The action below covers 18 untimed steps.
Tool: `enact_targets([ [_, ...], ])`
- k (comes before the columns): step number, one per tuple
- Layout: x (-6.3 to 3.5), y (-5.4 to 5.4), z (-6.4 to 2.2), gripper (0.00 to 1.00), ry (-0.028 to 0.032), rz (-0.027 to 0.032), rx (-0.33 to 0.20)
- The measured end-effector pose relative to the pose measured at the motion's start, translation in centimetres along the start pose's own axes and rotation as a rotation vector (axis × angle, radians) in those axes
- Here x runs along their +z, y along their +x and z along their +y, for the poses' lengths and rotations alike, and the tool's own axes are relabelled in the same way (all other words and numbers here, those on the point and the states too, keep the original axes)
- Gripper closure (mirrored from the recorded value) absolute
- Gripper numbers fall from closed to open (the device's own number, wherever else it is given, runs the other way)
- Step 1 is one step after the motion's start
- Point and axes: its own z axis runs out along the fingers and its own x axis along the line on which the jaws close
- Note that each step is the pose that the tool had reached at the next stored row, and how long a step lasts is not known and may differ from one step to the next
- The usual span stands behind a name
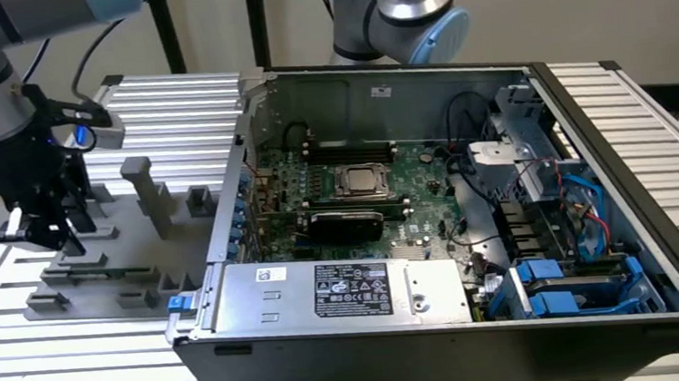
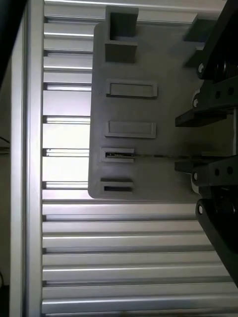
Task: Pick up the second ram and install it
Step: 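Pick up the second ram and move it above second insertion slot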
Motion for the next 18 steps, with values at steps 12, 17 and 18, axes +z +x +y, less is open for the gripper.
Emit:
enact_targets([
  [12,2.19,0.6,-0.03,0.58,-0.0001,0.0,0.005],
  [17,3.1,0.7,-0.11,0.58,-0.0001,-0.0001,0.011],
  [18,3.28,0.7,-0.14,0.58,-0.0002,-0.0001,0.012],
])
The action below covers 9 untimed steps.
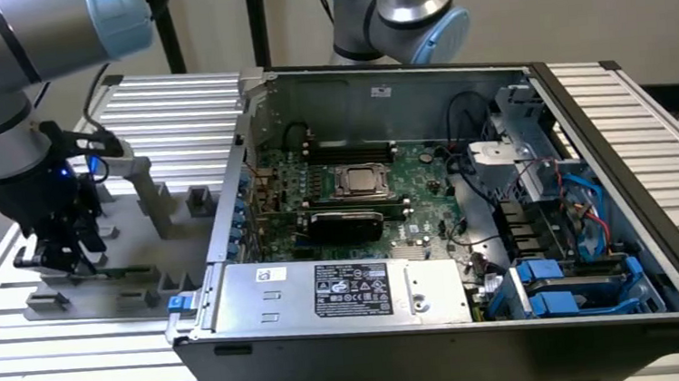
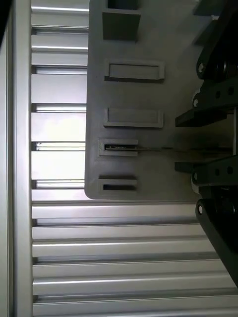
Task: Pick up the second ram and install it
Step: 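Pick up the second ram and move it above second insertion slot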
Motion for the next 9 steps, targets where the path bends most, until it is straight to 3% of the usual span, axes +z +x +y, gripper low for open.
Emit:
enact_targets([
  [9,1.42,0.2,-0.26,0.58,-0.0006,0.0,0.004],
])
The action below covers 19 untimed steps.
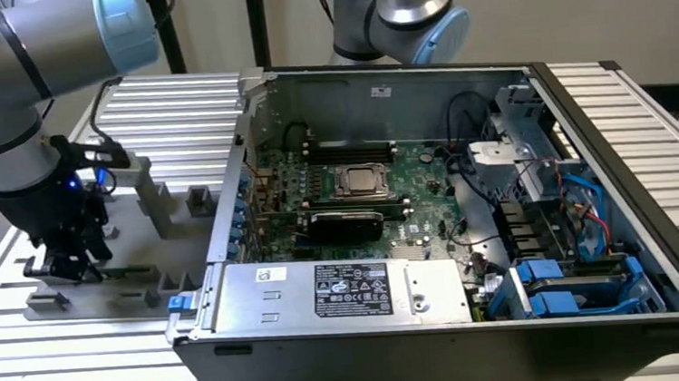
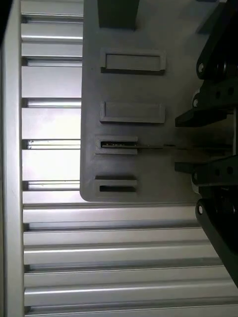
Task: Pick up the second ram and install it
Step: 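Pick up the second ram and move it above second insertion slot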
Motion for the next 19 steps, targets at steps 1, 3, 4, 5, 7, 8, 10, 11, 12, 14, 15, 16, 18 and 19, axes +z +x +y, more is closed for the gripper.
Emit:
enact_targets([
  [1,0.08,0.03,-0.01,0.58,-0.0003,0.0,0.0],
  [3,0.26,0.07,-0.03,0.58,-0.0007,-0.0001,0.0],
  [4,0.34,0.09,-0.04,0.58,-0.0011,-0.0001,0.0],
  [5,0.39,0.09,-0.04,0.58,-0.0017,-0.0001,0.0],
  [7,0.46,0.1,-0.06,0.58,-0.0028,0.0001,0.0],
  [8,0.49,0.1,-0.06,0.58,-0.0033,0.0,0.0],
  [10,0.57,0.1,-0.07,0.58,-0.004,0.0,0.0],
  [11,0.61,0.1,-0.08,0.6,-0.0044,0.0001,0.0],
  [12,0.63,0.1,-0.09,0.6,-0.0049,0.0001,0.0],
  [14,0.68,0.1,-0.12,0.66,-0.0056,0.0001,0.0],
  [15,0.71,0.1,-0.15,0.73,-0.0059,0.0001,0.0],
  [16,0.73,0.1,-0.18,0.73,-0.0063,0.0001,0.0],
  [18,0.78,0.1,-0.25,0.73,-0.007,0.0001,0.0],
  [19,0.81,0.09,-0.28,0.73,-0.0072,0.0001,0.0],
])
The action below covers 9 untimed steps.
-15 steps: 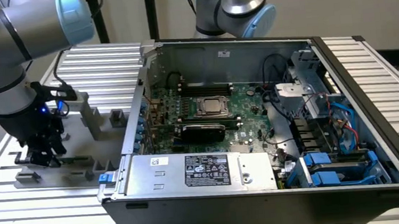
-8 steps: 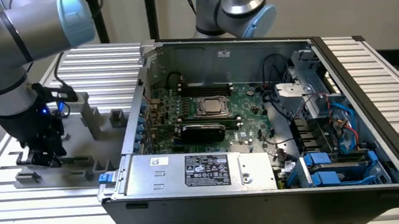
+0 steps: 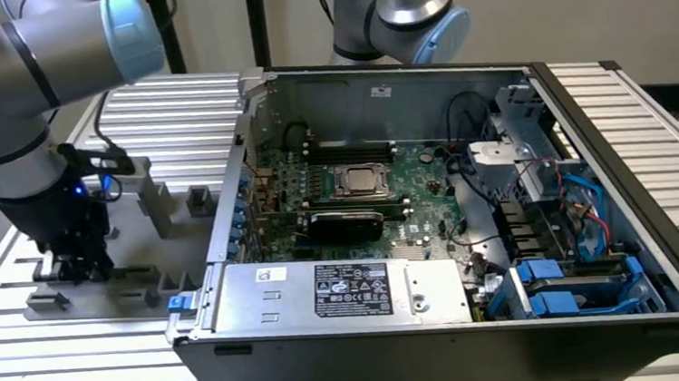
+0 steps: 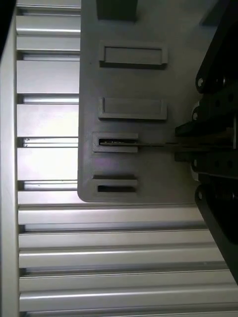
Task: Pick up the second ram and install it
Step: 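Pick up the second ram and move it above second insertion slot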
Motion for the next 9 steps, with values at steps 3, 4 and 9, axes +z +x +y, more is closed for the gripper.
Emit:
enact_targets([
  [3,0.07,0.0,-0.09,0.73,-0.001,0.0,0.0],
  [4,0.1,0.0,-0.12,0.73,-0.0012,0.0,0.0],
  [9,0.24,0.0,-0.21,0.73,-0.0025,0.0001,0.0],
])
